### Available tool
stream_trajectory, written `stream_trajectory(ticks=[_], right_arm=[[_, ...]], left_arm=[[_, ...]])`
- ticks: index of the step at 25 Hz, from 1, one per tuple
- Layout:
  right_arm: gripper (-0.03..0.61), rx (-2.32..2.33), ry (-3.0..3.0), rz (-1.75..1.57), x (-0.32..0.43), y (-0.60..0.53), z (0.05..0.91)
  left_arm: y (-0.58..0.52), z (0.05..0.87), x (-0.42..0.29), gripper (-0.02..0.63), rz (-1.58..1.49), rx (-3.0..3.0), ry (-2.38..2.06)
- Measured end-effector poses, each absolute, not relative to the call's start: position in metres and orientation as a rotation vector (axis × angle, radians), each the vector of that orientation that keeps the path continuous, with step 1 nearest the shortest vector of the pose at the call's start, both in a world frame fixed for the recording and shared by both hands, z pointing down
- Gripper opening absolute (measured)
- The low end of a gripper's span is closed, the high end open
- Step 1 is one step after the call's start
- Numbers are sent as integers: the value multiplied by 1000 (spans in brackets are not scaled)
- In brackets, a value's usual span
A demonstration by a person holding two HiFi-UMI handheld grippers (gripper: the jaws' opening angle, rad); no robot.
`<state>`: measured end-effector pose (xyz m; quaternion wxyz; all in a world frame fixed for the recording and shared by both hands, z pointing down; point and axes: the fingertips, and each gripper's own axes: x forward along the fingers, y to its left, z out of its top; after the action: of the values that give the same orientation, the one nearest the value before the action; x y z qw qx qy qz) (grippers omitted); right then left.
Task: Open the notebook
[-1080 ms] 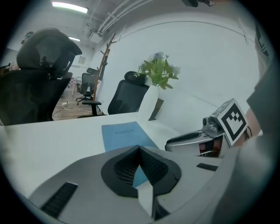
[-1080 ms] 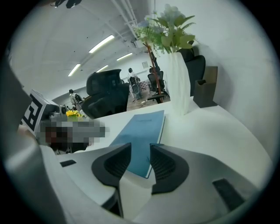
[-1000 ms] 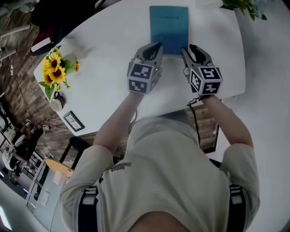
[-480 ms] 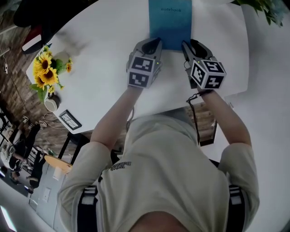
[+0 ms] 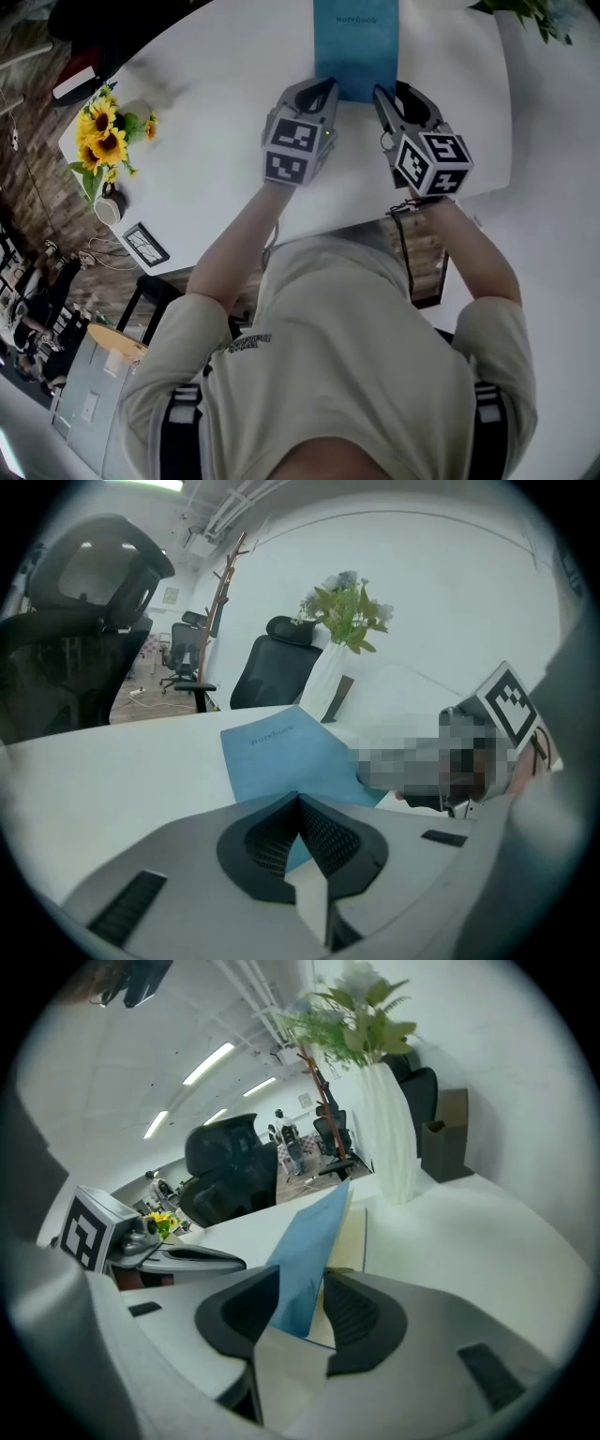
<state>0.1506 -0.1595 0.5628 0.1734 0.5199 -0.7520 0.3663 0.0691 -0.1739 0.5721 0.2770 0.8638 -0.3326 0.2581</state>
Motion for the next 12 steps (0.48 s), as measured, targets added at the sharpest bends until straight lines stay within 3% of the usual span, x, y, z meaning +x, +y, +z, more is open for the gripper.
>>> stream_trajectory(ticks=[6,12], right_arm=[[152,1277,-2408,843,81,-156,492],[146,1087,-2479,736,12,-149,489]], left_arm=[[-172,502,52,8,595,2370,-941],[-182,458,1,8,547,2349,-1030]])
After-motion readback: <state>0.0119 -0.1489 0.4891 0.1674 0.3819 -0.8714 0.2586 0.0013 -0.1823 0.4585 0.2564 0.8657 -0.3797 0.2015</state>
